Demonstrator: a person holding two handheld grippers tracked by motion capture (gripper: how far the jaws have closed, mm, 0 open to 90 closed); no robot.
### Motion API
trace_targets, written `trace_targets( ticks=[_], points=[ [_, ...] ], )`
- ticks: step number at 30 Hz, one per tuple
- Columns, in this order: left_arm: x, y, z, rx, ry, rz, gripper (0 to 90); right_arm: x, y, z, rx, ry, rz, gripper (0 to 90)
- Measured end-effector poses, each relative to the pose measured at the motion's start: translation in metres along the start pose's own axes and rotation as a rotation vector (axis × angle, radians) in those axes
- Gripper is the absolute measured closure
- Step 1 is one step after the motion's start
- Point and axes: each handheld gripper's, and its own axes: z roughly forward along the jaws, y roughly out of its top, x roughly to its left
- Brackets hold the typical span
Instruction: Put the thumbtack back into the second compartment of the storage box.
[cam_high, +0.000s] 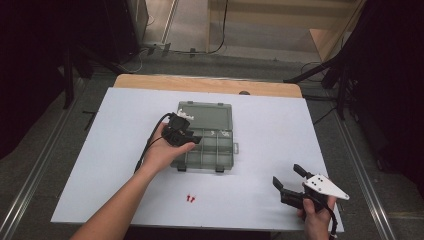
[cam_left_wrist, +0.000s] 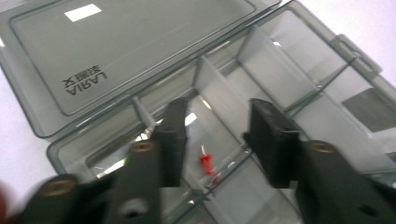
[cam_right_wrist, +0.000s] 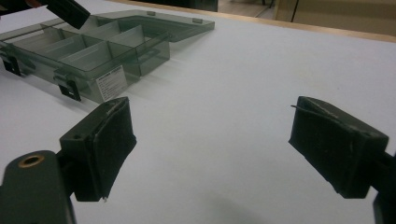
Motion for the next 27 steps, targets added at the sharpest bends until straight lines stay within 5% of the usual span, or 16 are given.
trace_targets(
  ticks=[7, 13, 21, 23, 27],
  points=[
    [-0.003, 0.0, -0.01, -0.002, -0.019, -0.007, 32.5, 0.0, 0.0, 0.0, 0.0, -0.004, -0.004, 13.9],
    [-0.006, 0.0, -0.018, 0.006, -0.104, -0.017, 21.0, 0.0, 0.0, 0.0, 0.001, -0.004, -0.003, 13.9],
    [-0.015, -0.007, -0.027, 0.004, -0.083, 0.007, 0.7, 0.001, 0.001, 0.0, 0.001, -0.003, -0.004, 13.9],
    [-0.017, -0.009, -0.029, 0.004, -0.063, 0.006, 0.0, 0.001, 0.001, 0.0, 0.001, -0.004, -0.002, 13.9],
    [-0.02, -0.013, -0.034, -0.005, -0.096, 0.005, 0.0, 0.002, 0.001, -0.001, -0.001, -0.002, -0.006, 13.9]
  ],
)
